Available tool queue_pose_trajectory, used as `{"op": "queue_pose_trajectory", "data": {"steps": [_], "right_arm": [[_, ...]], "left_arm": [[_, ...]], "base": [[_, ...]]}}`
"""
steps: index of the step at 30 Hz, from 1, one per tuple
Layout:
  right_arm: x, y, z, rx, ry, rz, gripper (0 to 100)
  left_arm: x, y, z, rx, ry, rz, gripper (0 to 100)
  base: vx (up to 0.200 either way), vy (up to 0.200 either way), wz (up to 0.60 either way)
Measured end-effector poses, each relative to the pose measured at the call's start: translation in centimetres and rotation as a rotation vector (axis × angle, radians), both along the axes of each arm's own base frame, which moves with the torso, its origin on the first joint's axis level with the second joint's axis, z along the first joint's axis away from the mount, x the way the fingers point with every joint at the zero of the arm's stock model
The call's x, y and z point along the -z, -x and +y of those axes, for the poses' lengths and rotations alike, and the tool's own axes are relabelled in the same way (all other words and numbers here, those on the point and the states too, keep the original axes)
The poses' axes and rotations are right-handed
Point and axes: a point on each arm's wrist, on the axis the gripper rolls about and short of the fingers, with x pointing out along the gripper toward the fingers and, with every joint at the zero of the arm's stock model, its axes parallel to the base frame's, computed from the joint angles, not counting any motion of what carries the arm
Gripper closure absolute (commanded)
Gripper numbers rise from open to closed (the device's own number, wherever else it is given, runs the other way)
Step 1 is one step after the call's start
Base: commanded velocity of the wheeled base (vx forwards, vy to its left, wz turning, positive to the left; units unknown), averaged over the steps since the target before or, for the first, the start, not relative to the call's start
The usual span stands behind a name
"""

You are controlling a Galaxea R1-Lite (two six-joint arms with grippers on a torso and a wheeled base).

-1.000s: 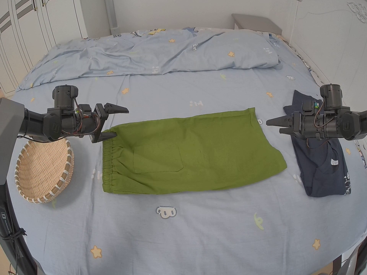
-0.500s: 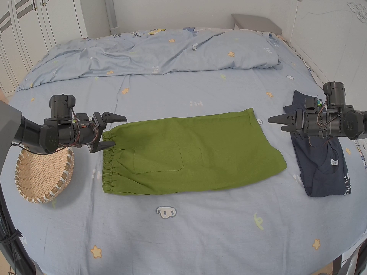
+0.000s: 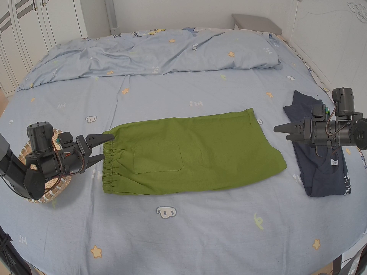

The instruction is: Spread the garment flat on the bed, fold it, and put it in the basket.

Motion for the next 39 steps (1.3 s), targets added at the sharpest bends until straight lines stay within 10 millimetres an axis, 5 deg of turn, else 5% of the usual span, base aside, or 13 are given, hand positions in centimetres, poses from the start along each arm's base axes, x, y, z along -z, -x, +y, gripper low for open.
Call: {"op": "queue_pose_trajectory", "data": {"steps": [12, 35, 36, 39], "right_arm": [[-0.4, 2.2, 0.1, -0.025, -0.012, -0.013, 0], [-0.3, 2.2, 0.1, -0.025, -0.01, -0.016, 0], [-0.3, 2.2, 0.1, -0.024, -0.01, -0.016, 0], [-0.3, 2.2, 0.0, -0.021, -0.01, -0.016, 0]], "left_arm": [[5.4, 0.5, 1.3, -0.007, -0.065, 0.079, 0], [6.6, -2.5, -0.6, 0.053, -0.053, 0.058, 0], [6.6, -2.6, -0.7, 0.055, -0.049, 0.06, 100], [6.6, -2.7, -0.7, 0.052, -0.034, 0.071, 100]], "base": [[0.0, 0.0, 0.0], [0.0, 0.0, 0.0], [0.0, 0.0, 0.0], [0.0, 0.0, 0.0]]}}
